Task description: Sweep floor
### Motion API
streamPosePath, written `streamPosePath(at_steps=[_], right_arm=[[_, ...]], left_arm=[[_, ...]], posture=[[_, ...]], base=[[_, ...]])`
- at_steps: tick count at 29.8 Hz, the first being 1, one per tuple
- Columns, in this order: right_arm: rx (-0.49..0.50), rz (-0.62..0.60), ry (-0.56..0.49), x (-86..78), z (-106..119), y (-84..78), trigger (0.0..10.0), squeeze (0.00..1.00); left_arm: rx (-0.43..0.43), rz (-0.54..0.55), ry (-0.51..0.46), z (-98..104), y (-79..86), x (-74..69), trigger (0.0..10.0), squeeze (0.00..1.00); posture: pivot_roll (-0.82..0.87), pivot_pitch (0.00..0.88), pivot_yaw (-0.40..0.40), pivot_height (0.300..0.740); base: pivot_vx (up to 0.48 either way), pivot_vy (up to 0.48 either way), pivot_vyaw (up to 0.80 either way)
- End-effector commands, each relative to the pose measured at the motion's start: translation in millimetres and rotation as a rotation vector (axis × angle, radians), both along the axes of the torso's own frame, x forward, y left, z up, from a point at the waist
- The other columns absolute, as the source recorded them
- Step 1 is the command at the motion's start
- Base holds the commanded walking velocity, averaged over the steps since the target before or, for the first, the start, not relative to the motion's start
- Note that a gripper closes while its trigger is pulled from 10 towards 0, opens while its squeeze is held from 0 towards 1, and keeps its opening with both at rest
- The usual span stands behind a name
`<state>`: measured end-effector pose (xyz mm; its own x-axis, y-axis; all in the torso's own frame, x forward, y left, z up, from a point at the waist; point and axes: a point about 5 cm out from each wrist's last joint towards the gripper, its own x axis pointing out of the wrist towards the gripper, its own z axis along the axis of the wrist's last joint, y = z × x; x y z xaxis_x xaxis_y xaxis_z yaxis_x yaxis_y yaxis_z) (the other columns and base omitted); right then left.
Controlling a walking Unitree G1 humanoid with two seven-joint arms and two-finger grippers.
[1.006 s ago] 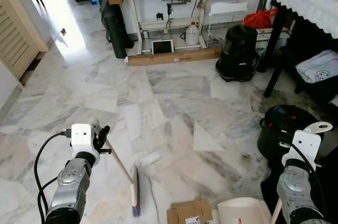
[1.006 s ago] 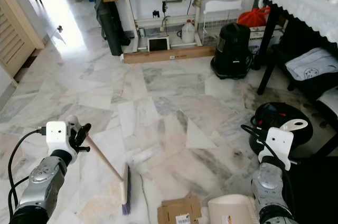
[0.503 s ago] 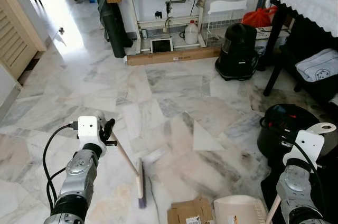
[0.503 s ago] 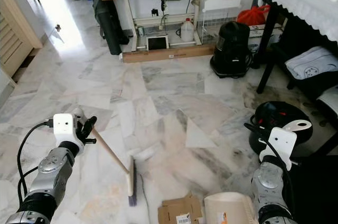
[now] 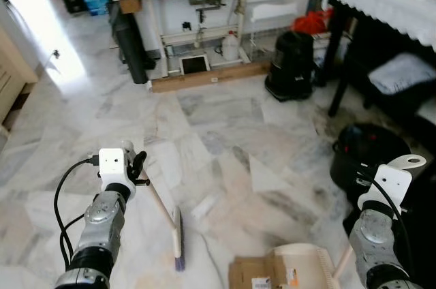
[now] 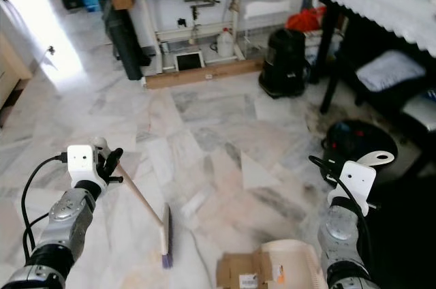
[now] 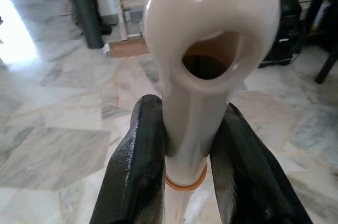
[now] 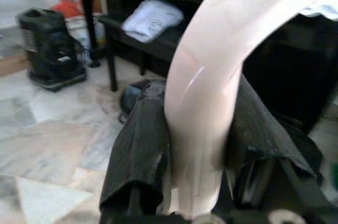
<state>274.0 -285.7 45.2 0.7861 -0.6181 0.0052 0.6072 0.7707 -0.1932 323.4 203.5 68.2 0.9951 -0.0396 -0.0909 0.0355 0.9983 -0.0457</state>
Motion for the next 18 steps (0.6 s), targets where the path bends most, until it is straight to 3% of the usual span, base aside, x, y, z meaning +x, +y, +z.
streamPosePath(at_steps=[1,16,18], right_arm=[[-0.005,0.007,-0.036,6.4,8.5,0.3,10.0,0.0],[-0.017,-0.005,-0.038,6.6,10.0,-1.1,10.0,0.0],[-0.019,-0.004,-0.042,7.0,10.7,-0.8,10.0,0.0]], left_arm=[[0.013,0.012,-0.045,8.7,6.8,2.8,10.0,0.0],[0.01,-0.04,-0.052,9.3,0.1,5.4,10.0,0.0],[0.009,-0.054,-0.047,9.2,-1.5,6.0,10.0,0.0]], posture=[[-0.04,0.0,0.081,0.74],[-0.05,0.0,0.093,0.74],[-0.05,0.0,0.095,0.74]], base=[[0.0,0.33,-0.46],[0.0,0.022,-0.78],[0.0,0.0,0.0]])
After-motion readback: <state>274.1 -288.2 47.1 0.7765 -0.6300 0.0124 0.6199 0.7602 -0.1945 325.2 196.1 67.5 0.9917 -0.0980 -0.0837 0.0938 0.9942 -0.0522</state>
